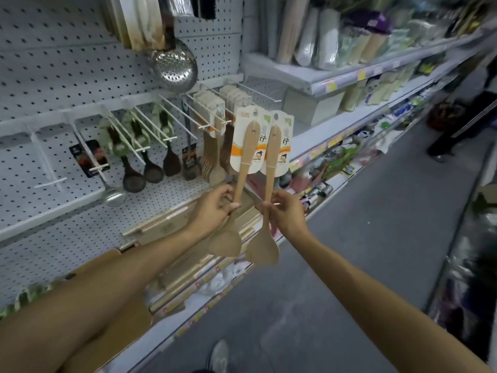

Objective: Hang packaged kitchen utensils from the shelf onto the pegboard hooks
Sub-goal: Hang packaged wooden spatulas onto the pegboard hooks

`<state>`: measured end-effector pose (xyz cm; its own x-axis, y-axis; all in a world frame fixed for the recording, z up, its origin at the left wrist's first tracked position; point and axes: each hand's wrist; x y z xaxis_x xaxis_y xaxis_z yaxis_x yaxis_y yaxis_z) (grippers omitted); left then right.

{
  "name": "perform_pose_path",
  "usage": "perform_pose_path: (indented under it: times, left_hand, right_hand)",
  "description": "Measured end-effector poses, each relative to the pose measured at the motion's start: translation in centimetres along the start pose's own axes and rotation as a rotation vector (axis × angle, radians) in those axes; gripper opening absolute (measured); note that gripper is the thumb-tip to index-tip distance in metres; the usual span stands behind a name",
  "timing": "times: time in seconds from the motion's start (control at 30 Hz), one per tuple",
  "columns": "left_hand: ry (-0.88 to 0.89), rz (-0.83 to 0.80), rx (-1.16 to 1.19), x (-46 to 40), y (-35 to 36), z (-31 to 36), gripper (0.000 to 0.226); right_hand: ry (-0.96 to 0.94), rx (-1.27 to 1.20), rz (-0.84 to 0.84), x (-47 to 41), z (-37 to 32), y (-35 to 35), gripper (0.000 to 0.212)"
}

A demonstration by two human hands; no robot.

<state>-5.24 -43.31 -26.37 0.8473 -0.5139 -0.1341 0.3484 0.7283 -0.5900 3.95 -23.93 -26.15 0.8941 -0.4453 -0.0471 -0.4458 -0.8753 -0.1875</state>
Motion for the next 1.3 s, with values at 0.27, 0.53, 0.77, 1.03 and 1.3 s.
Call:
perform_pose_path:
  times: [0.27,0.53,0.77,1.03,1.3]
  left_hand:
    - [-0.04,-0.063,0.017,-8.9,1.1,-1.2,0.023]
    - [-0.052,-0.017,0.013,-15.0,3.3,-1.4,0.014]
    - [-0.133,0.023,-0.005,-18.9,6.6,-2.7,0.016]
    - [-0.221,0.09,-0.049,-21.3,10.3,-2.1,0.026]
    - [-0.281,0.162,-0.047,-21.7,11.8,-1.8,0.026]
  right_hand:
    - [0.037,-0.112,-0.024,-8.5,0.7,-1.0,0.007]
    - [0.041,-0.04,-0.113,-16.7,3.4,-2.4,0.013]
    - [0.006,-0.022,-0.249,-24.1,5.5,-5.2,0.017]
    - [0.021,0.108,-0.444,-30.7,9.3,-7.7,0.03]
    - [-0.008,0.202,-0.575,-33.9,11.9,-7.9,0.043]
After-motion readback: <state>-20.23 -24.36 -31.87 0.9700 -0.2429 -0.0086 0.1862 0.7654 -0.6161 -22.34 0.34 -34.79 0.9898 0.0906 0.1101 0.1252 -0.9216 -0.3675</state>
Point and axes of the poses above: each hand's wrist, its own x-axis away from the middle knuckle, its own y-axis out of the palm, z = x × y, and after that the axes turned 10 degrees about -x, right-handed
